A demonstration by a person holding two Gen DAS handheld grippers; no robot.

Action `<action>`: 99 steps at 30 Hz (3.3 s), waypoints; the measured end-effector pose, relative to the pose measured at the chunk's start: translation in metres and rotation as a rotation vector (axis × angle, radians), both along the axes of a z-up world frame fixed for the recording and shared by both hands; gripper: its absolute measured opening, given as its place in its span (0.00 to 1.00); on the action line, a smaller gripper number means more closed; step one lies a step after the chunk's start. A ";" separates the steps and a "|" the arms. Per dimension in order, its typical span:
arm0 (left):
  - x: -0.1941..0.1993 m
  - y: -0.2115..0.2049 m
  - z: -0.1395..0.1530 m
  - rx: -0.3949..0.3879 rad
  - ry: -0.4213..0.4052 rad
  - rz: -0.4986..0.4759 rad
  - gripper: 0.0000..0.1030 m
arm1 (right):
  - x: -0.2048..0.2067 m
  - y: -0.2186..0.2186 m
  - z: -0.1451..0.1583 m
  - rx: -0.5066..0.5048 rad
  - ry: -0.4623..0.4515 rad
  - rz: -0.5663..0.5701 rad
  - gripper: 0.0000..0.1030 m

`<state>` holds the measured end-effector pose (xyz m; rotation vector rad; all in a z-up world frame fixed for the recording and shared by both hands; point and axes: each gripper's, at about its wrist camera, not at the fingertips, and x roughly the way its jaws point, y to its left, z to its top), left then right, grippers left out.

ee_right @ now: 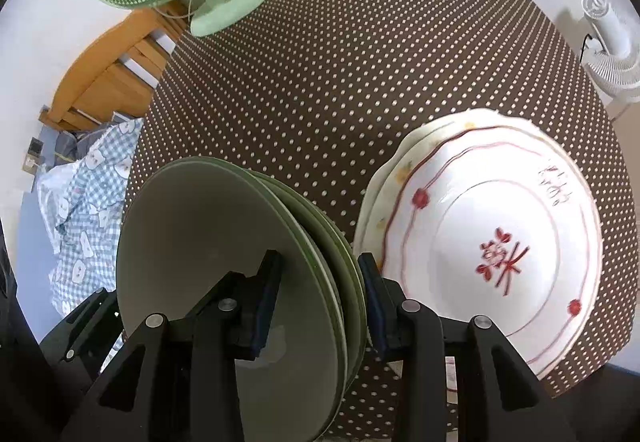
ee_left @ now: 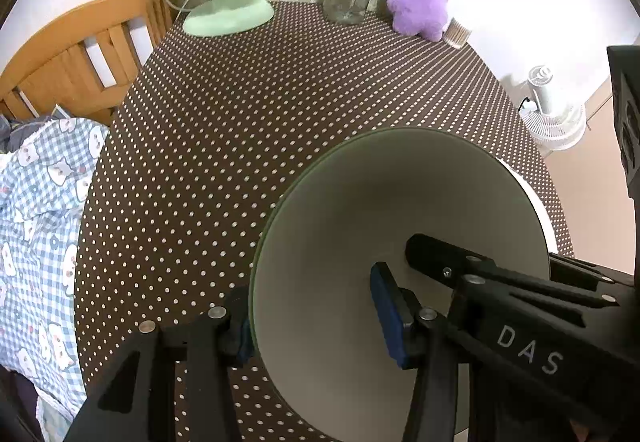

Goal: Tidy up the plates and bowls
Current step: 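Lift the nested bowls with both grippers and carry them over the plate stack, then lower the nested bowls onto the red-patterned plate with both grippers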

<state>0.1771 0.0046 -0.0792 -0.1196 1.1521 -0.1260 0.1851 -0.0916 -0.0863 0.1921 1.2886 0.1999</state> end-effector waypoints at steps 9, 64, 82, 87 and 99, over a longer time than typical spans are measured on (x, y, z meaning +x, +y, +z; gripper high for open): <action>-0.004 -0.033 0.022 0.002 -0.029 -0.002 0.47 | -0.011 -0.036 0.027 -0.005 -0.035 0.010 0.41; 0.041 -0.156 -0.008 0.015 0.040 0.065 0.47 | 0.030 -0.157 0.002 -0.025 0.036 0.067 0.41; 0.028 -0.160 0.000 0.070 -0.012 0.087 0.75 | 0.013 -0.161 0.015 -0.043 -0.053 0.105 0.49; 0.021 -0.156 0.006 0.071 -0.026 0.110 0.81 | 0.005 -0.166 0.026 -0.076 -0.098 0.102 0.69; -0.007 -0.143 0.046 0.094 -0.181 0.076 0.85 | -0.031 -0.158 0.070 -0.097 -0.259 0.047 0.74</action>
